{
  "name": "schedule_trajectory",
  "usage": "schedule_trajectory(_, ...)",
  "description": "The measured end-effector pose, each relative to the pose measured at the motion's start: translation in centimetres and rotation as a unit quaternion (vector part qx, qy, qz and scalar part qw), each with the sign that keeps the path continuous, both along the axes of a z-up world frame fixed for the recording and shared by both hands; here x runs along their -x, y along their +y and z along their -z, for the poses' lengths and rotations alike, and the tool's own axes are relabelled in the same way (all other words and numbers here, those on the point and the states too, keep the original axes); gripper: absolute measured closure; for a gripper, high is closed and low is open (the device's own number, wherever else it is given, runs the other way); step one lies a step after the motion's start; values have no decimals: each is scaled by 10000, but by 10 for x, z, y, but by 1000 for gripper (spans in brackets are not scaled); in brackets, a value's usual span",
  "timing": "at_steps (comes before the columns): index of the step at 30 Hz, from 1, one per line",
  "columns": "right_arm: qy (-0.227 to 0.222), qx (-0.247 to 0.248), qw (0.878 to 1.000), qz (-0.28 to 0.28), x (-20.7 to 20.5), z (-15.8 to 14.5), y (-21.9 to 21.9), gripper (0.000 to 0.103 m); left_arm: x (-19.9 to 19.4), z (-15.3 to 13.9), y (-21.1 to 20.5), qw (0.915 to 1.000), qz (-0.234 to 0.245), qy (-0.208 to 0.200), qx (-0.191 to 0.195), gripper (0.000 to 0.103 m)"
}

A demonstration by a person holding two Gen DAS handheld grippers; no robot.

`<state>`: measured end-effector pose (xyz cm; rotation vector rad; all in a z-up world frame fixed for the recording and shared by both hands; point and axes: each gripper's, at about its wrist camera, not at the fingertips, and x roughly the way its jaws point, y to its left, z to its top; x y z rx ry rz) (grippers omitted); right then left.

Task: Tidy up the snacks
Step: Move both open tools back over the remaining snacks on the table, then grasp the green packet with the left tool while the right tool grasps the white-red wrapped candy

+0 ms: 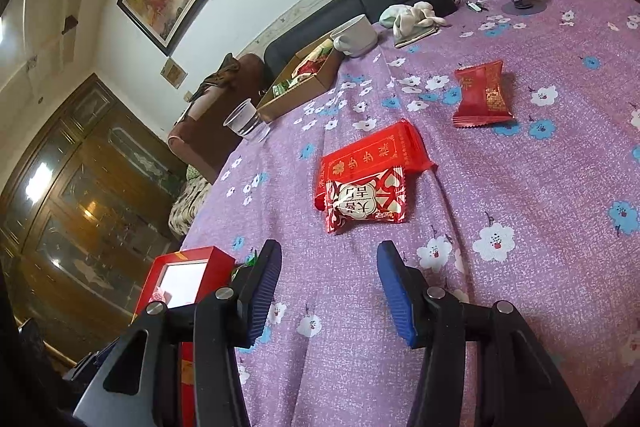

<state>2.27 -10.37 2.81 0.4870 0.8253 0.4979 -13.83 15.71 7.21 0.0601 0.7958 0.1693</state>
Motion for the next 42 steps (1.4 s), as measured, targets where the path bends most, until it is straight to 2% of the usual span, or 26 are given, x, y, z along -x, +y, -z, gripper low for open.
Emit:
schedule_trajectory(7,3,-22,10000,-4,1,0,-1,51,-1,-2,-10,9998,27,-42,-210,47)
schedule_trajectory(14,11,3,10000,12,1,0,-2,51,-3,-1,-13,9996,75,-43,-251,47)
schedule_trajectory(20,55,13,10000,71,0,1,-4,51,-6,1,-2,9996,16,2,-280,47)
schedule_trajectory(25,192,45,9993,325,-8,2,-8,51,-9,-2,14,9994,-125,-25,-327,47)
schedule_trajectory(28,226,458,9979,407,-23,-3,1,50,-13,-2,19,9995,-124,-15,-297,47)
schedule_trajectory(31,238,848,9955,353,-47,-3,18,40,-16,-1,20,9994,-63,19,-340,47)
schedule_trajectory(35,538,1282,9898,318,-75,13,41,39,-19,0,20,9993,-47,88,-356,47)
schedule_trajectory(39,55,2056,9784,183,-71,18,62,38,-31,-5,10,9989,103,127,-434,47)
schedule_trajectory(40,7,2205,9753,105,-70,19,65,40,-35,-7,5,9987,172,129,-457,47)
schedule_trajectory(42,-24,2462,9691,141,-69,19,63,63,-45,-11,-12,9975,400,88,-568,47)
